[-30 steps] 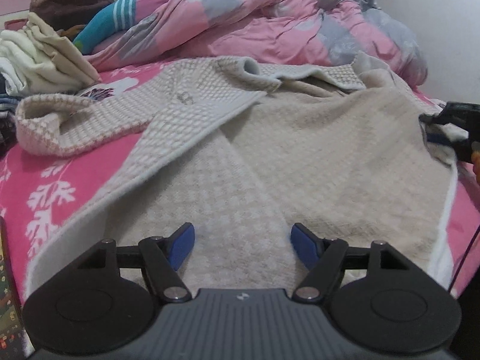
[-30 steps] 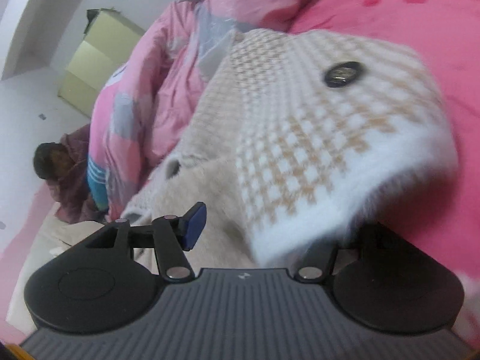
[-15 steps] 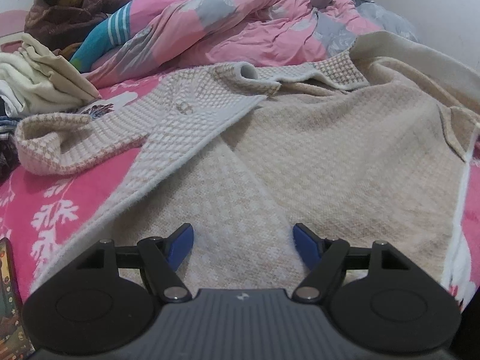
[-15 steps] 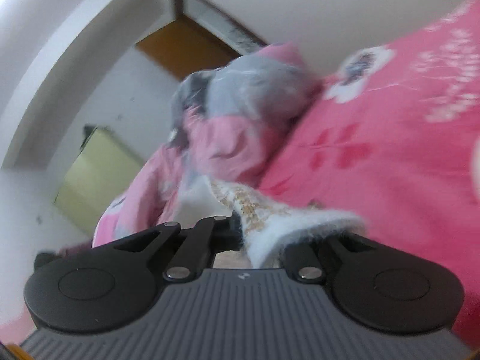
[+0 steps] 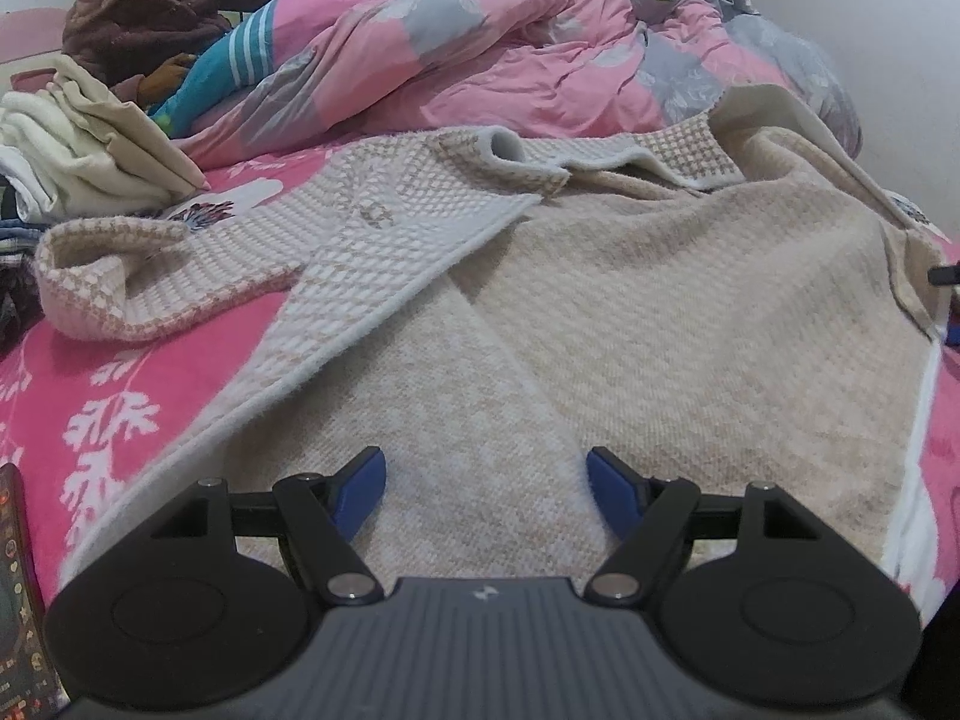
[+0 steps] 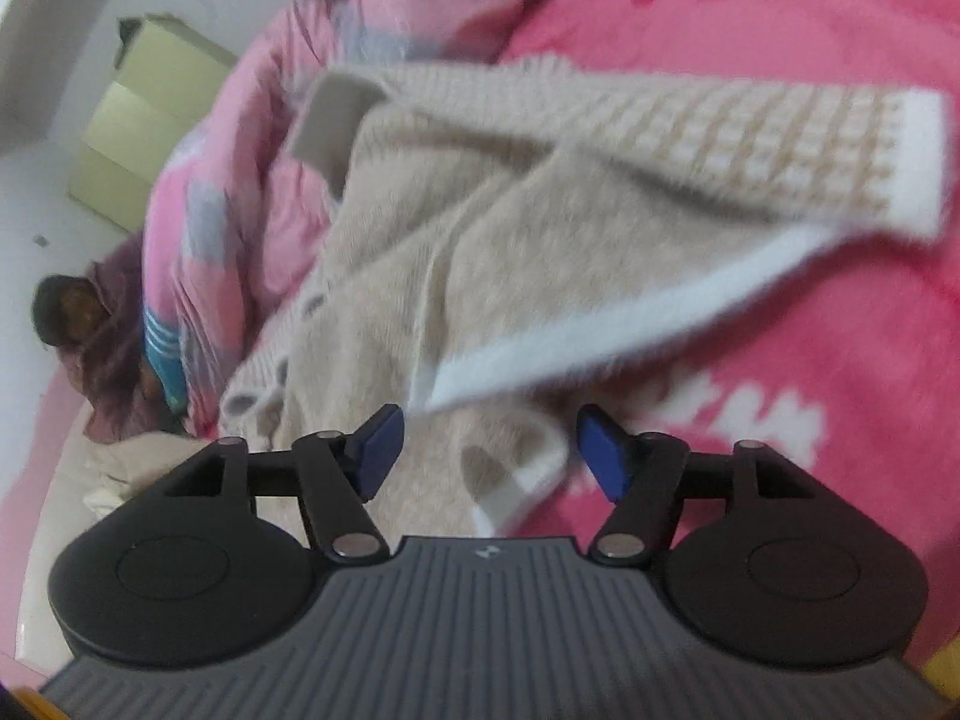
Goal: Fold clothes
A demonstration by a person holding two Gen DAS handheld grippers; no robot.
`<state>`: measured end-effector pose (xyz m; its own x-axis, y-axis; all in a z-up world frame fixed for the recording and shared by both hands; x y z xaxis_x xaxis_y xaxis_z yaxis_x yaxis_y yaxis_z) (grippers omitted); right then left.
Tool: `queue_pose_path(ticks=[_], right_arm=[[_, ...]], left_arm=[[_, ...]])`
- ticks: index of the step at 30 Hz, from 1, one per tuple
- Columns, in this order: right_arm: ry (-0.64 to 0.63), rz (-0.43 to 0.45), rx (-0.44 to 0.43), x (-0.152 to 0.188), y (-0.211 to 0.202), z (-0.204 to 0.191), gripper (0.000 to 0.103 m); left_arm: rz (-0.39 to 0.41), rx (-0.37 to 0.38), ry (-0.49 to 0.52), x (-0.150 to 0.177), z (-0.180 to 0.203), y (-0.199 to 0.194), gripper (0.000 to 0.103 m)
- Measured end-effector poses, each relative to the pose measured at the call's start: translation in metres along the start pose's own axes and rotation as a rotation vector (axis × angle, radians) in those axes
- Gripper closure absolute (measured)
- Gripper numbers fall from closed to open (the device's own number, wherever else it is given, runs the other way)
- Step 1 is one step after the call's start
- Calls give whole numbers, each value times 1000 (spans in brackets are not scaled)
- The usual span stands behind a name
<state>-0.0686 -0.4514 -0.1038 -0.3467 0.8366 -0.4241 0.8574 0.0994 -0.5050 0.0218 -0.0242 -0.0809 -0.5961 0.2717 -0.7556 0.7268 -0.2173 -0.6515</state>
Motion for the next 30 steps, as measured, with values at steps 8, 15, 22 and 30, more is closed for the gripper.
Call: queue_pose_path(ticks=[8, 15, 22, 30], right_arm=[[-66, 23, 0, 2, 10, -5, 22], [43, -39, -289, -35, 97, -21, 73], [-10, 152, -309, -57, 88, -49, 94], [-18, 486, -253, -82, -34, -14, 95]], left_arm=[[14, 24, -14, 1, -5, 2, 26], [24, -12, -50, -1, -14, 4, 24], [42, -57, -52, -5, -23, 14, 22], [45, -74, -73, -14, -32, 28, 28]])
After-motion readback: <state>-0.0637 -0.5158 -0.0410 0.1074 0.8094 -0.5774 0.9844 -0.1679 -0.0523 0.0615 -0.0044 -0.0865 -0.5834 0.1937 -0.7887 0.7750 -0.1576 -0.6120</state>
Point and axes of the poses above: each gripper's, at about its wrist camera, not at the fingertips, and y roughly the way its jaws point, z to its right, x to its underside, the point moved 5 cm from there along y, roughly the way its jaws point, and after that the axes turned 4 degrees about -x, right-handed, at the moved point
